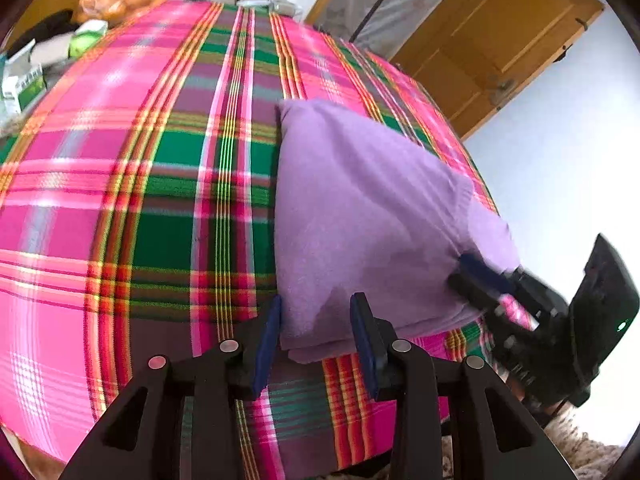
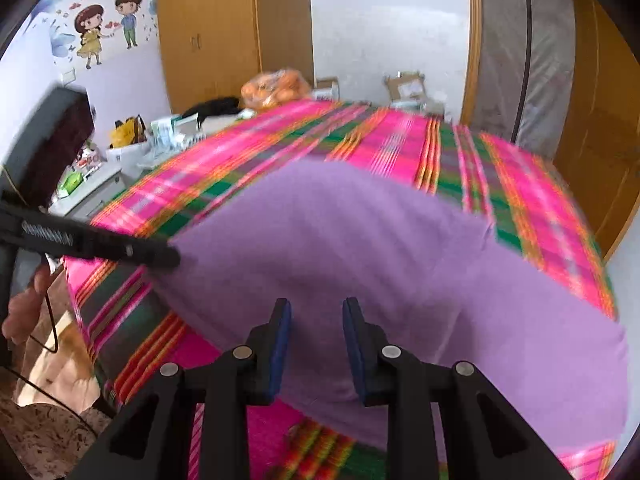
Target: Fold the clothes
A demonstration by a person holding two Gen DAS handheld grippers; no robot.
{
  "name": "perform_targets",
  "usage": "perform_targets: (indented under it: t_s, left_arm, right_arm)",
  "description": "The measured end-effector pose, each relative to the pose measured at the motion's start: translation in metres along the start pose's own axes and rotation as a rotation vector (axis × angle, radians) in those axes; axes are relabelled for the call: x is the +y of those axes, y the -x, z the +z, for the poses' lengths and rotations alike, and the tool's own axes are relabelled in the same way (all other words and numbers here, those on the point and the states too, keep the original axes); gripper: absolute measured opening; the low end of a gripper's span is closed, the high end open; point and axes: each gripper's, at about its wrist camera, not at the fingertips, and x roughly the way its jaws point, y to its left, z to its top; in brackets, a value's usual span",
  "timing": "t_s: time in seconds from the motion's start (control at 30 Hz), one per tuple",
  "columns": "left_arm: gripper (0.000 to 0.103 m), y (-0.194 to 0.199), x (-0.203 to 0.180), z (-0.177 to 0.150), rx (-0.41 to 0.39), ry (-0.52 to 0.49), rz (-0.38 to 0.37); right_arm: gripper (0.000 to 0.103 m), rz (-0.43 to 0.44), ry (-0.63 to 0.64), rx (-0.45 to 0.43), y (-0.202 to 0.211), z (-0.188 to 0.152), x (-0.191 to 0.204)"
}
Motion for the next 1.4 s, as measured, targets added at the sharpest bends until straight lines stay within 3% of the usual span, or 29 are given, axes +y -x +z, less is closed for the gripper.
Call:
perform_targets:
  t_s: [0.1,0.37,0.57,0.67,0.77,0.9,1.27,1.4]
  left_arm:
    - [0.037,0.004,-0.003,-0.001,-0.022,-0.017,0.014]
    - [0.037,0.018,-0.005,-0.001,-0.087,-0.017,-0.002]
    - [0.036,0.004,-0.005,-0.01,-0.034,-0.051,0.015]
    - [0.036,0.004,-0.003,-0.015,-0.019,-0.066,0.029]
    - [0.037,0.006,-0.003,-0.018,-0.017,-0.065,0.028]
    - [0.036,0.008,-0.003,-0.02,-0.017,-0.069,0.033]
    - [0.037,0.006,-0.006,-0.022,-0.012,-0.08,0.036]
    - [0.037,0.005,-0.008,-0.02,-0.007,-0.084,0.042]
  right_arm:
    - [0.027,0.008,-0.033,0.002,-0.002,-0.014,0.004]
    - [0.027,0.038,-0.103,-0.021,0.005,-0.01,0.002]
    - [0.027,0.048,-0.094,0.031,0.002,-0.017,0.007]
    - [0.027,0.048,-0.092,0.007,0.013,-0.011,0.003]
    - [0.027,-0.011,-0.112,-0.05,0.02,0.001,-0.014]
    - [0.027,-0.105,-0.145,-0.061,0.008,0.02,-0.037]
    - [0.026,-0.147,-0.228,-0.009,-0.019,0.018,-0.074]
    - [0.026,-0.155,-0.223,-0.055,-0.009,0.028,-0.078]
